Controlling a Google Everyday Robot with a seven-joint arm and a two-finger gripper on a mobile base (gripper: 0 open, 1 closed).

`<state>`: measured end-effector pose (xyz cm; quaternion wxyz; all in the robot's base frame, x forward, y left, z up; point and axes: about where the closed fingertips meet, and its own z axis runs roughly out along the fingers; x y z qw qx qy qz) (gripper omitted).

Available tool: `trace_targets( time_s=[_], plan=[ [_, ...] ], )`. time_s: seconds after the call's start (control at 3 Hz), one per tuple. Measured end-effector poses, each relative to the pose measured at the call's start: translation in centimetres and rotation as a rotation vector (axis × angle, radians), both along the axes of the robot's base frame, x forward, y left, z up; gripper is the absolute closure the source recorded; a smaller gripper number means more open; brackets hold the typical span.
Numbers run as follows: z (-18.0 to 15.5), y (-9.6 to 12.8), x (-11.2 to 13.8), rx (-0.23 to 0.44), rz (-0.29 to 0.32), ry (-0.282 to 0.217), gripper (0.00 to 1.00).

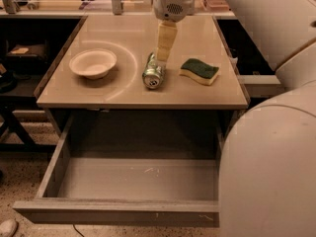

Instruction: Place green can into top drawer

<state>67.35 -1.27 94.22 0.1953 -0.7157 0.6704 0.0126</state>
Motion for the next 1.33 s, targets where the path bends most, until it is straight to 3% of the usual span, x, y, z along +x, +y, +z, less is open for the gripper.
trace_targets(
  time_s=[0.67,1.33],
  plan=[
    [-3.3,1.0,1.4,0.025,0.007,0.047,0.00],
    [-5.9,0.2,2.8,0.012,0.000,0.091,0.00]
  ],
)
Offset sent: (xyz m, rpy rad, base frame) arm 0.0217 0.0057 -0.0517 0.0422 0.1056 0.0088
